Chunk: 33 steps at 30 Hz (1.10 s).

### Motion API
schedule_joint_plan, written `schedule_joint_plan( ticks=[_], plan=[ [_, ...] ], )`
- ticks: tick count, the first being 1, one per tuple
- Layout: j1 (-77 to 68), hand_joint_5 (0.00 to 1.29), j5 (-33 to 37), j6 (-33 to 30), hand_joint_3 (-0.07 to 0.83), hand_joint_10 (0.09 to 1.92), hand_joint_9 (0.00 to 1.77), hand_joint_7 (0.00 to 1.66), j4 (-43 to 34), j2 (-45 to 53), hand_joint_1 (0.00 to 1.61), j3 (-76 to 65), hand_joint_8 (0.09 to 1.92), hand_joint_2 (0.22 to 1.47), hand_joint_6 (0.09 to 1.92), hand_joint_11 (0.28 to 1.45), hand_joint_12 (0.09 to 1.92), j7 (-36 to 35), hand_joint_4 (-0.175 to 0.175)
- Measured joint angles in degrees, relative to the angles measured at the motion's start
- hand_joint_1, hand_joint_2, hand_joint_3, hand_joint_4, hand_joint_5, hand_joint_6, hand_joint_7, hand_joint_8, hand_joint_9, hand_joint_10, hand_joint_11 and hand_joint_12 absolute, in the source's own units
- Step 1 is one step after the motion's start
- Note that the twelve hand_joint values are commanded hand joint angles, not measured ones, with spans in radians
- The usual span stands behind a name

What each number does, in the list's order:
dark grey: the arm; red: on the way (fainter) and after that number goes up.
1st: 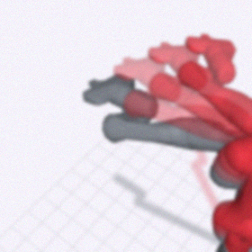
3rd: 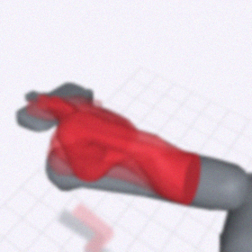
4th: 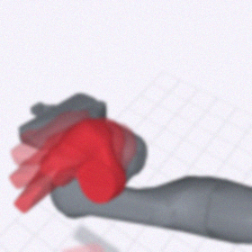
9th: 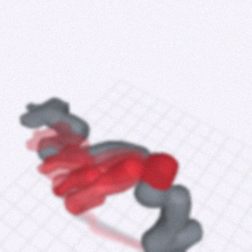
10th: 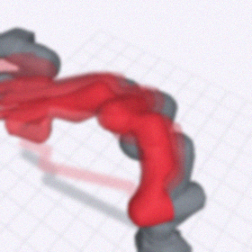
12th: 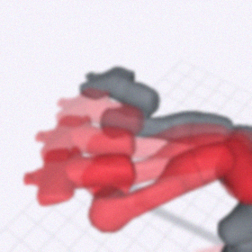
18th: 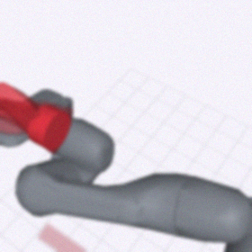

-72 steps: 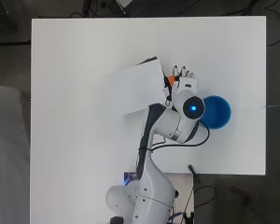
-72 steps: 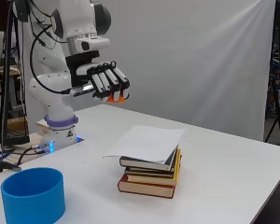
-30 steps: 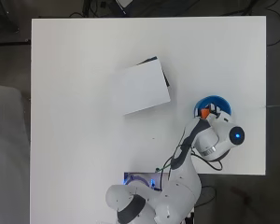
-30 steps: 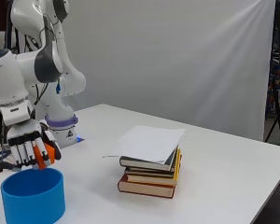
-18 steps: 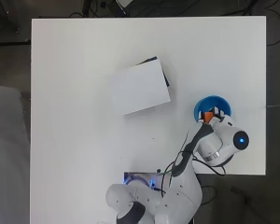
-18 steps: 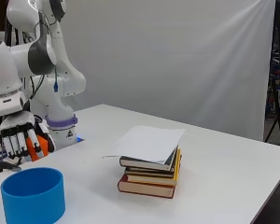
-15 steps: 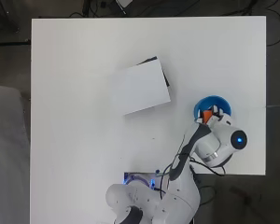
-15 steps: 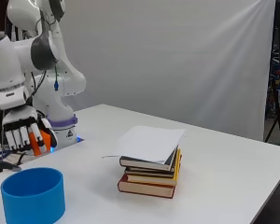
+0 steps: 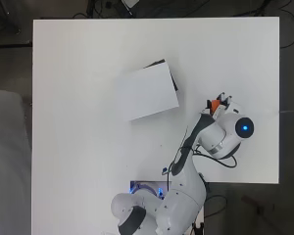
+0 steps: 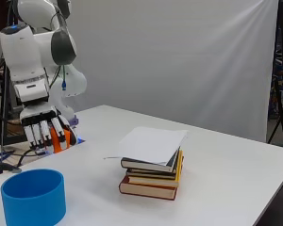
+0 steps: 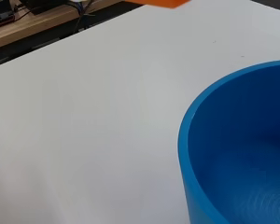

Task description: Teleoperate dual arm-hand system to pick and place objects

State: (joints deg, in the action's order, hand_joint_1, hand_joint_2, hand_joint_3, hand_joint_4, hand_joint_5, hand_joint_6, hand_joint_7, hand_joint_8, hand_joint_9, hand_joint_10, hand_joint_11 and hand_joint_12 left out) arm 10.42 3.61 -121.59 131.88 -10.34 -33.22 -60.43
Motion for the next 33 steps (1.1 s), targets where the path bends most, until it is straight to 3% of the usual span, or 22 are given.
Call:
schedule_joint_plan(
  ticks=[3,7,11,15,16,17,18,19,20,22,25,29,33],
  plan=[
    [0.02,0.89,1.56,-1.58,-0.001,1.92,1.48,1.32,-0.6,2.82,1.01,0.28,1.92,1.16,1.2,1.11,1.76,-1.83,0.151],
    [0.28,0.88,2.08,-3.17,0.002,1.92,1.48,1.32,0.55,3.86,1.0,-0.69,1.92,1.16,1.22,1.11,1.76,-3.58,0.156],
    [0.75,0.88,2.12,-2.55,-0.002,1.92,1.5,1.34,0.23,4.36,1.13,-2.55,1.92,1.14,1.61,1.13,1.78,-4.88,0.174],
    [1.21,0.89,2.08,-1.79,0.0,1.92,1.51,1.35,0.55,4.57,1.14,-4.5,1.92,1.14,1.76,1.14,1.79,-4.88,0.175],
    [1.29,0.77,2.06,-1.66,-0.004,1.66,1.27,1.13,0.45,4.62,0.98,-4.87,1.64,1.13,1.37,0.92,1.53,-4.83,0.146],
    [1.33,0.52,1.99,-1.59,-0.013,1.13,0.86,0.77,0.46,4.59,0.65,-4.93,1.07,1.07,0.83,0.68,1.03,-4.72,0.08],
    [1.37,0.29,1.71,-1.72,-0.011,0.68,0.51,0.44,0.66,4.43,0.36,-4.76,0.6,1.03,0.45,0.52,0.61,-4.42,0.037],
    [1.39,0.15,0.96,-1.95,-0.007,0.38,0.31,0.23,0.91,4.29,0.18,-4.41,0.31,0.99,0.22,0.44,0.33,-3.63,0.014],
    [1.39,0.07,-0.41,-2.01,-0.01,0.21,0.2,0.11,1.01,4.34,0.09,-3.95,0.15,0.96,0.11,0.41,0.17,-2.11,0.003],
    [1.43,0.02,-3.33,-1.52,-0.007,0.09,0.13,0.02,0.71,4.82,0.02,-3.36,0.09,0.91,0.09,0.38,0.09,1.49,0.004],
    [0.86,0.0,-4.44,-1.02,-0.007,0.09,0.13,0.01,0.17,6.21,0.0,-3.34,0.09,0.88,0.09,0.37,0.09,4.3,0.023],
    [-5.07,0.0,-0.85,-0.53,-0.006,0.09,0.16,0.04,-1.41,8.98,0.0,-10.12,0.09,0.87,0.09,0.38,0.09,-0.59,0.026],
    [-19.05,0.01,-0.68,-0.13,-0.002,0.09,0.2,0.08,-1.92,8.47,0.0,-26.2,0.09,0.87,0.09,0.39,0.09,-3.14,0.02]
  ],
)
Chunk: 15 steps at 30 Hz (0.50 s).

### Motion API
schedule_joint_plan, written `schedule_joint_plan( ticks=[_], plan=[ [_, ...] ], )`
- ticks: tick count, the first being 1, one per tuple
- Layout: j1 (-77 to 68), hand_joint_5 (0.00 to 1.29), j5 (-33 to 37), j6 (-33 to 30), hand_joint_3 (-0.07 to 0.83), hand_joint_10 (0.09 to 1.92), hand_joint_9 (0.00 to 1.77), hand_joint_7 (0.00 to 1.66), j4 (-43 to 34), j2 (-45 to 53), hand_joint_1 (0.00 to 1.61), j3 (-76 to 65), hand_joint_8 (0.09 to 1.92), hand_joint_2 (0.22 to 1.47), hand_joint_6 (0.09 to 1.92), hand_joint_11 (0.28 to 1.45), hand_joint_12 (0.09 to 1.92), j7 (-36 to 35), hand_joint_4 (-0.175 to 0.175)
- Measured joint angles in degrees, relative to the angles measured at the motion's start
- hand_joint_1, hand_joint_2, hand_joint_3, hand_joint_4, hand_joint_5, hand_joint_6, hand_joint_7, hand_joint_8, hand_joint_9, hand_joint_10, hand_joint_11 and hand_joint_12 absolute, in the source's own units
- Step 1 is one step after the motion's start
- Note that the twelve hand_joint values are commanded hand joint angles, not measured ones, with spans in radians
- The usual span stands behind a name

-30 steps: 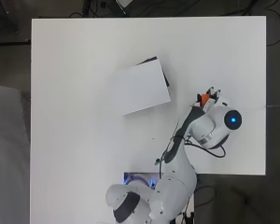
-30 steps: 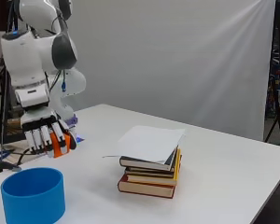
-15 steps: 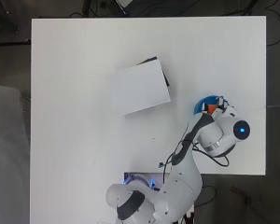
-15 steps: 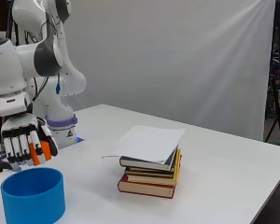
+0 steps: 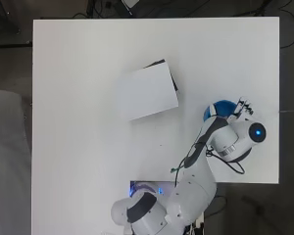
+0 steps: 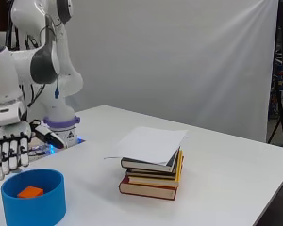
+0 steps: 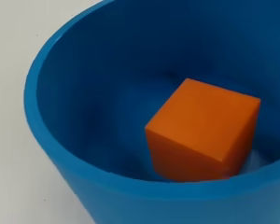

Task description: Teleoperate dual arm-hand system to pick and place objects

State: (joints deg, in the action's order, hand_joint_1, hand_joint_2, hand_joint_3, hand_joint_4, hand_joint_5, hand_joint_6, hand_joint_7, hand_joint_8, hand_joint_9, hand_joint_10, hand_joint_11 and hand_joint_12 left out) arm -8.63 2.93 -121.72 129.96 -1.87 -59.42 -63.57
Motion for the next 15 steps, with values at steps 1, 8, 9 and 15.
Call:
schedule_joint_plan(
  ticks=[1,8,9,15],
  plan=[
    [-3.71,0.02,-0.3,0.25,-0.001,0.09,0.22,0.1,-0.05,-0.55,0.0,-4.32,0.09,0.88,0.09,0.39,0.09,0.23,0.02],
    [-13.91,0.17,-6.48,4.57,0.006,0.09,0.35,0.24,-1.08,-8.88,0.0,-17.92,0.09,0.94,0.09,0.44,0.09,5.7,0.03],
    [-12.75,0.16,-7.64,5.76,0.003,0.09,0.34,0.23,-1.29,-10.74,0.0,-15.63,0.09,0.94,0.09,0.44,0.09,6.77,0.03],
    [-4.41,0.18,-13.55,13.98,-0.004,0.09,0.39,0.2,-2.59,-23.11,0.0,12.15,0.09,0.92,0.09,0.45,0.09,14.57,0.057]
  ],
)
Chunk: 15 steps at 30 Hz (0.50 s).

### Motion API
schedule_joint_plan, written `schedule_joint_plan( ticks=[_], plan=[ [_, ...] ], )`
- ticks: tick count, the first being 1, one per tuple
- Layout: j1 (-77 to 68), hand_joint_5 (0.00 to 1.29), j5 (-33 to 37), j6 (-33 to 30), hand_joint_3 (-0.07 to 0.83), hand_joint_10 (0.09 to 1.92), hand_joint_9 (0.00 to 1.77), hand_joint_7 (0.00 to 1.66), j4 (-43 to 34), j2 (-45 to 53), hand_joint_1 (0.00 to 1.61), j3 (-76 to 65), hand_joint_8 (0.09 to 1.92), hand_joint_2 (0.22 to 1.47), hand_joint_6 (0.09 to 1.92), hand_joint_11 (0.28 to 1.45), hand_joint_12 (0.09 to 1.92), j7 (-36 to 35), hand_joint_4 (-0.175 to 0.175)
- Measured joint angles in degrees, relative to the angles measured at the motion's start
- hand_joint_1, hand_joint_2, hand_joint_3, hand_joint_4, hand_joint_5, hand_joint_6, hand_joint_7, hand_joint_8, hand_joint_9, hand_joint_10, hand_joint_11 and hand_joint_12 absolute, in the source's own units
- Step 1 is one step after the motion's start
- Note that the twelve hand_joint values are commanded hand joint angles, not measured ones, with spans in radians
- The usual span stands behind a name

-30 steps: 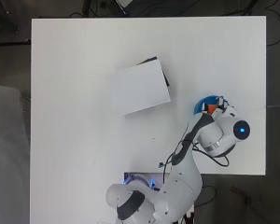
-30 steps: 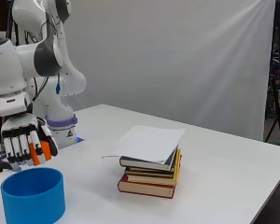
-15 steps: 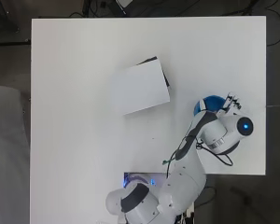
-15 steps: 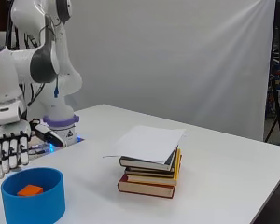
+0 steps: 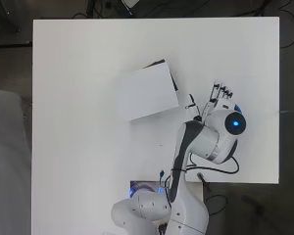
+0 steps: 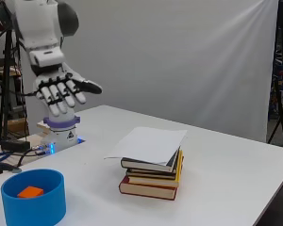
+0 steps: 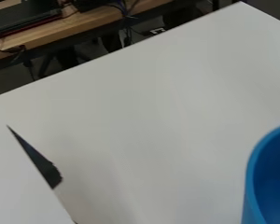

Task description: Teleoperate dual arm-hand system to pick and place objects

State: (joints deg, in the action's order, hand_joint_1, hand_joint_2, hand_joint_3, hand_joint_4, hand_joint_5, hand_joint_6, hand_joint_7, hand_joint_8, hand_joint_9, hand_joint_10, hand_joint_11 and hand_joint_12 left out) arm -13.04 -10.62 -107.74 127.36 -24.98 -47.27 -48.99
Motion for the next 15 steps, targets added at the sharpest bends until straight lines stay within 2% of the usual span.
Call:
schedule_joint_plan(
  ticks=[3,7,12,15],
  plan=[
    [3.31,0.25,-3.02,6.48,0.001,0.09,0.4,0.22,-2.29,-4.76,0.0,15.28,0.09,0.93,0.09,0.44,0.09,3.41,0.066],
    [5.79,0.25,-4.54,14.02,0.005,0.09,0.39,0.22,-7.44,-8.6,0.0,27.97,0.09,0.94,0.09,0.42,0.09,3.93,0.05],
    [7.05,0.25,-5.09,21.99,0.004,0.09,0.39,0.23,-18.03,-8.48,0.0,29.31,0.09,0.94,0.09,0.41,0.09,1.17,0.031],
    [7.26,0.26,-5.35,24.8,0.008,0.09,0.39,0.25,-20.49,-8.29,0.03,29.51,0.09,0.96,0.09,0.41,0.09,-0.96,0.02]
  ],
)
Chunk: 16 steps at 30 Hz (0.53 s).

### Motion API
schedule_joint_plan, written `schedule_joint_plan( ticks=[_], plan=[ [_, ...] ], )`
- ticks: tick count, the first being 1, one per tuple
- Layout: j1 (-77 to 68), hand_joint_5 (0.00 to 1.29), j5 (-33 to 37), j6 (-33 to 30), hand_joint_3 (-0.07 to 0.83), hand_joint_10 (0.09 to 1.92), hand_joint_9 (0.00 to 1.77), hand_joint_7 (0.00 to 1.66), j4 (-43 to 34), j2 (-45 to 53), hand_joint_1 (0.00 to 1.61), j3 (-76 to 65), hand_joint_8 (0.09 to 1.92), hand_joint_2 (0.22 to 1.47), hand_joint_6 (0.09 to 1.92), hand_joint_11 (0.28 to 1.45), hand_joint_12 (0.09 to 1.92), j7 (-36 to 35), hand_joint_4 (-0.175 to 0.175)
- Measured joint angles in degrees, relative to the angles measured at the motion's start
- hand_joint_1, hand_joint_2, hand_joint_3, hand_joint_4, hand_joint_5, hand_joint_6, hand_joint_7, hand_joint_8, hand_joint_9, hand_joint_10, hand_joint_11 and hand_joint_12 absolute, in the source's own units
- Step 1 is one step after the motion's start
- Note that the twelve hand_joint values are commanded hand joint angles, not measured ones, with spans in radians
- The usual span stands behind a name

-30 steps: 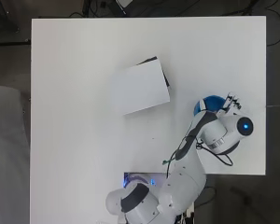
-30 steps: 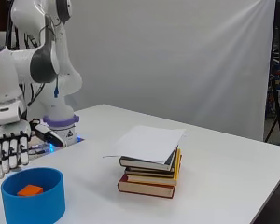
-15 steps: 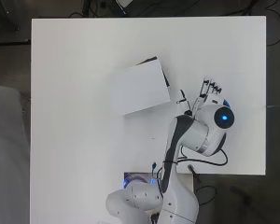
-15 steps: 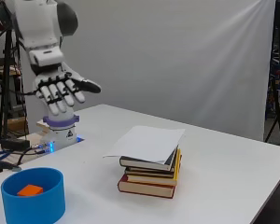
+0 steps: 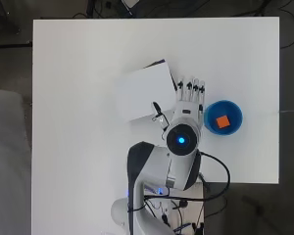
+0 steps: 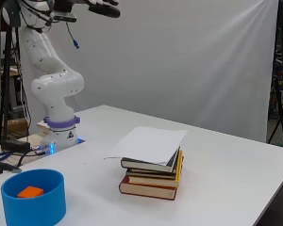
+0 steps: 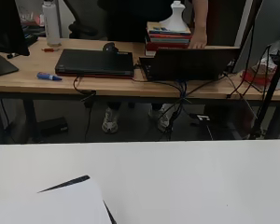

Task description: Teleoperate dual arm-hand system to pick and place objects

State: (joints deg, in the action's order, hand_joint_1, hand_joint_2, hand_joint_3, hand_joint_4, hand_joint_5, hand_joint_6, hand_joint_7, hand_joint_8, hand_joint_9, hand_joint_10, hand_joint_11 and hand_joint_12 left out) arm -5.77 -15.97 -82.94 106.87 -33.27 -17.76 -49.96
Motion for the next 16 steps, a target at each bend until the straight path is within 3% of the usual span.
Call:
schedule_joint_plan(
  ticks=[3,12,16],
  plan=[
    [-0.02,0.26,-0.11,1.97,0.004,0.09,0.39,0.26,-0.31,0.35,0.05,2.12,0.09,0.95,0.09,0.4,0.09,-1.52,0.014],
    [0.4,0.21,-2.43,4.32,-0.005,0.09,0.35,0.25,1.46,0.68,0.04,5.5,0.09,0.92,0.09,0.4,0.09,0.88,0.056],
    [0.42,0.23,-3.53,3.91,-0.003,0.09,0.35,0.25,1.81,1.87,0.03,6.05,0.09,0.93,0.09,0.4,0.09,1.12,0.056]
  ],
)
